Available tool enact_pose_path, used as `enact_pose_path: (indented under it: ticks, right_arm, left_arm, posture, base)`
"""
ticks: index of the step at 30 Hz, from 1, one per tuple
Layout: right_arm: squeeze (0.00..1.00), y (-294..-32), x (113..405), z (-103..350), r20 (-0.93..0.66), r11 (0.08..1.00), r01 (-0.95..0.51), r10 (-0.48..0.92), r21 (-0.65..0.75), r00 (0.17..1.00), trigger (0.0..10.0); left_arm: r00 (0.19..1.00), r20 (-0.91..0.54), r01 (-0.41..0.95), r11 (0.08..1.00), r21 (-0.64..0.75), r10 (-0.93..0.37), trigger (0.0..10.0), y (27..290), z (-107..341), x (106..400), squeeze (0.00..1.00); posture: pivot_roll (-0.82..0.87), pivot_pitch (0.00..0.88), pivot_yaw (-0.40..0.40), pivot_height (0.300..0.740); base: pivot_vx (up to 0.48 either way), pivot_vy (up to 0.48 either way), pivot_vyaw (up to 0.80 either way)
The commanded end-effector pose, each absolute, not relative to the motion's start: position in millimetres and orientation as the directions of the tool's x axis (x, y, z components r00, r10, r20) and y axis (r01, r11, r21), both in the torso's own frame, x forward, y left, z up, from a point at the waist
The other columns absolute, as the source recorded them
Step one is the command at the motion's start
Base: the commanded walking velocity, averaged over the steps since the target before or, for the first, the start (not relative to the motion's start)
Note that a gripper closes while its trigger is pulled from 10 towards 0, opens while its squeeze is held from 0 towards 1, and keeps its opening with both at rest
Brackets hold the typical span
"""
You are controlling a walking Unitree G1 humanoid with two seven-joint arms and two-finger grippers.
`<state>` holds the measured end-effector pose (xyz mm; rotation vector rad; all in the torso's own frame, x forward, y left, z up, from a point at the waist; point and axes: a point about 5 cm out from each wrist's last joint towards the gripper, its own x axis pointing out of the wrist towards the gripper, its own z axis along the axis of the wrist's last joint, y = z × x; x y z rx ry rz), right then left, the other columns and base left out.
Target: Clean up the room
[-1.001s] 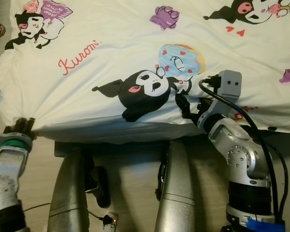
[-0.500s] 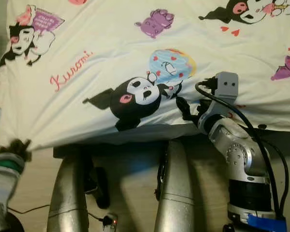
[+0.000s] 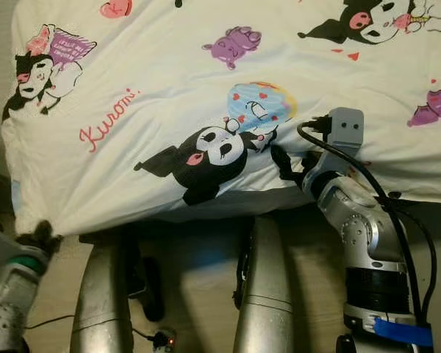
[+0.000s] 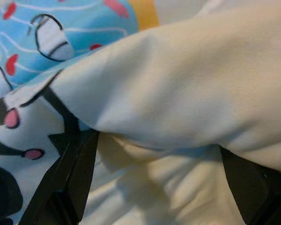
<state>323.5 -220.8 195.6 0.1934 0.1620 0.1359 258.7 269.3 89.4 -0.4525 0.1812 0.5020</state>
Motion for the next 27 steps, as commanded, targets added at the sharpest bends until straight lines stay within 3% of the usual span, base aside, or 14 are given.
enact_pose_path:
  ticks: [1, 8, 12, 14, 20, 24, 26, 27]
  right_arm:
    - [0.00, -220.8, 324.0, 190.4, -0.154, 0.968, -0.118, 0.154, 0.223, 0.976, 10.0]
    - [0.00, -223.0, 327.3, 190.0, -0.158, 0.971, -0.117, 0.151, 0.207, 0.976, 10.0]
    - [0.00, -229.3, 329.7, 191.5, -0.168, 0.979, -0.101, 0.130, 0.175, 0.977, 10.0]
    - [0.00, -243.4, 333.6, 193.9, -0.181, 0.988, -0.053, 0.079, 0.145, 0.980, 10.0]
    - [0.00, -252.4, 338.7, 191.4, -0.152, 0.990, -0.013, 0.035, 0.143, 0.988, 10.0]
    - [0.00, -248.0, 341.4, 169.0, -0.154, 0.974, -0.003, 0.039, 0.228, 0.987, 10.0]
    - [0.00, -243.0, 340.9, 157.6, -0.182, 0.972, -0.015, 0.059, 0.234, 0.981, 10.0]
    - [0.00, -233.6, 337.3, 143.6, -0.262, 0.970, -0.073, 0.134, 0.232, 0.956, 10.0]
  left_arm:
    - [0.840, -0.273, -0.540, 0.775, -0.329, 0.470, 10.0, 283.1, 85.7, 251.1, 1.00]
    - [0.850, -0.165, -0.526, 0.824, -0.213, 0.500, 10.0, 298.2, 106.8, 260.5, 1.00]
    - [0.836, -0.171, -0.544, 0.828, -0.134, 0.521, 10.0, 306.0, 98.2, 256.9, 1.00]
    - [0.797, -0.237, -0.586, 0.807, -0.075, 0.556, 10.0, 312.7, 70.1, 242.4, 1.00]
    - [0.746, -0.310, -0.639, 0.764, -0.086, 0.589, 10.0, 317.5, 43.5, 228.4, 1.00]
    - [0.718, -0.324, -0.676, 0.729, -0.111, 0.616, 10.0, 326.4, 37.4, 226.2, 1.00]
    - [0.710, -0.315, -0.688, 0.716, -0.117, 0.630, 10.0, 331.6, 39.5, 227.6, 1.00]
    - [0.709, -0.292, -0.693, 0.711, -0.117, 0.642, 10.0, 338.7, 45.5, 230.6, 1.00]
  posture:
    - [-0.16, 0.267, 0.131, 0.576]
    - [-0.17, 0.245, 0.124, 0.576]
    - [-0.18, 0.220, 0.118, 0.576]
    - [-0.18, 0.188, 0.107, 0.576]
    - [-0.19, 0.146, 0.094, 0.576]
    - [-0.19, 0.116, 0.086, 0.576]
    - [-0.18, 0.098, 0.083, 0.576]
    - [-0.18, 0.078, 0.083, 0.576]
  base:
    - [0.000, 0.000, 0.00]
    - [0.000, 0.000, 0.00]
    - [0.000, 0.000, 0.00]
    - [0.000, 0.000, 0.00]
    - [0.000, 0.000, 0.00]
    - [0.000, 0.000, 0.00]
    - [0.000, 0.000, 0.00]
    - [0.000, 0.000, 0.00]
